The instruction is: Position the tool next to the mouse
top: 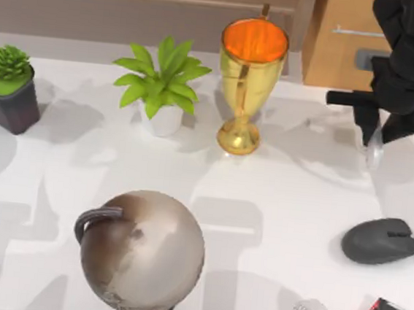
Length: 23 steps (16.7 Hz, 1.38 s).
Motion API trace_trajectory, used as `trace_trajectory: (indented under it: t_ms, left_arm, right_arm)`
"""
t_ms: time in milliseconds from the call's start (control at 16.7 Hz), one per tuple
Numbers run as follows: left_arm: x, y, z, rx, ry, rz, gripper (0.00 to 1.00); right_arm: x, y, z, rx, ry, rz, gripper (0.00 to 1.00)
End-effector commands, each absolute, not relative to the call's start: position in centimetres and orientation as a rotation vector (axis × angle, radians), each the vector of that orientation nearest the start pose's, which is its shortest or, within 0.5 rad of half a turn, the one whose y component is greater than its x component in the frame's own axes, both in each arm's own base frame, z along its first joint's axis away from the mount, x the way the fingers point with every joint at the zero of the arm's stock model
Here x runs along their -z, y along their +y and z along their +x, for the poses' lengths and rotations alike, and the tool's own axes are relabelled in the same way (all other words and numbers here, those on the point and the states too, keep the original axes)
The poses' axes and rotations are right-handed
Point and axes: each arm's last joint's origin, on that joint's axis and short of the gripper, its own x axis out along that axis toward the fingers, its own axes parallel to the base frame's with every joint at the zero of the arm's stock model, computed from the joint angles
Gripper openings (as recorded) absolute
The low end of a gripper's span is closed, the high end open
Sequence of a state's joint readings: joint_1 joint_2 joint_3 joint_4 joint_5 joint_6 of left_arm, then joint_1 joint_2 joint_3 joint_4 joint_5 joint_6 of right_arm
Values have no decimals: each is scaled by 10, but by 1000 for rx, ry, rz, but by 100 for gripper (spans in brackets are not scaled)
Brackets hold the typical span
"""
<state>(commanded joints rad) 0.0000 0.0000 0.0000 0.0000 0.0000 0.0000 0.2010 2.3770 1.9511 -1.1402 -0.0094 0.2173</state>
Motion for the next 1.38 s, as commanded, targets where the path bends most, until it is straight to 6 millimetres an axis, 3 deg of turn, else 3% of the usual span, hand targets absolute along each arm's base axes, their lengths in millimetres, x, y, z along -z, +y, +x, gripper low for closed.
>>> trace_trajectory:
  t_ms: [240,1020,1380]
  left_arm:
    - [-160,-1,106,0,0,0,100]
    - [-160,-1,106,0,0,0,100]
    - [-160,-1,106,0,0,0,100]
  right_arm:
    - [-137,99,454,-8,1569,15,0]
    - [-137,99,454,-8,1569,15,98]
    - [-137,99,454,-8,1569,15,100]
